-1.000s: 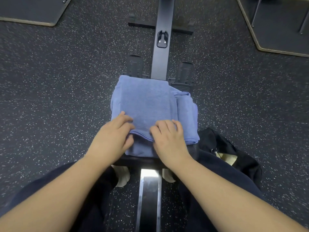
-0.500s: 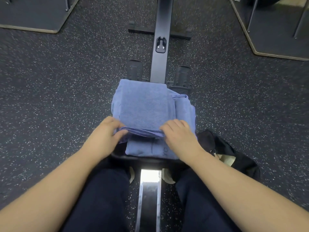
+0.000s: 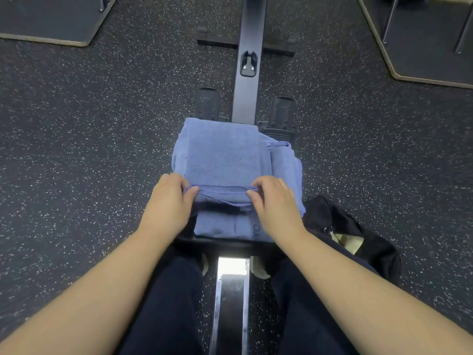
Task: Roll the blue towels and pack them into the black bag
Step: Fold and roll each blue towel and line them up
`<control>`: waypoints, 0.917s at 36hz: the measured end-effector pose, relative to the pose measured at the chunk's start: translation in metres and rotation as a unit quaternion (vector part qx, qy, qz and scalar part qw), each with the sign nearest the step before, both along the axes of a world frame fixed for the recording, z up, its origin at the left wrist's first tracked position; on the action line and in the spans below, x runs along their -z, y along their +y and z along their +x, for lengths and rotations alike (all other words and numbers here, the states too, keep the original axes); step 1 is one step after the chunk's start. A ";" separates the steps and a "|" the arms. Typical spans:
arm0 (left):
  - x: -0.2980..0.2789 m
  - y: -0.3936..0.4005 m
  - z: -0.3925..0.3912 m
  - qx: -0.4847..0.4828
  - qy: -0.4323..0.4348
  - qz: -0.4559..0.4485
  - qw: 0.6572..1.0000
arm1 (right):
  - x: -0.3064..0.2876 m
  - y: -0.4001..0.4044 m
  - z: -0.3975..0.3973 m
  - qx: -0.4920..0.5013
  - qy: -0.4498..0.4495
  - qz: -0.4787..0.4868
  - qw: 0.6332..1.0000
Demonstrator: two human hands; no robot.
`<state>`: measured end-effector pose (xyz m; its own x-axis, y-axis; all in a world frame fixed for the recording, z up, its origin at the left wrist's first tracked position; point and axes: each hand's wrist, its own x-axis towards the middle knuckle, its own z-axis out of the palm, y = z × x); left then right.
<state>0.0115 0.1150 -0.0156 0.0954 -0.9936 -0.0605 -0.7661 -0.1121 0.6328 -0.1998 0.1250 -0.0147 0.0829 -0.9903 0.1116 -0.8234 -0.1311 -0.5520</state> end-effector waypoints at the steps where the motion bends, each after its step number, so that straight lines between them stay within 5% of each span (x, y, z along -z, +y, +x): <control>1: -0.002 0.000 -0.002 0.004 -0.019 -0.023 1.000 | 0.001 0.000 0.000 0.007 -0.008 -0.011 1.000; 5: -0.004 -0.002 -0.005 0.122 -0.115 -0.146 0.975 | 0.003 -0.004 -0.002 -0.031 0.018 -0.083 0.996; 9: -0.001 -0.001 -0.010 0.196 -0.146 -0.179 0.953 | 0.009 -0.002 0.000 -0.108 0.051 -0.105 0.987; 22: 0.012 -0.001 -0.010 0.203 -0.260 -0.180 0.927 | 0.016 0.000 -0.002 -0.103 0.111 -0.122 0.981; 33: 0.012 -0.009 -0.008 0.176 -0.249 -0.230 0.924 | 0.011 -0.008 -0.007 -0.123 0.098 -0.168 0.973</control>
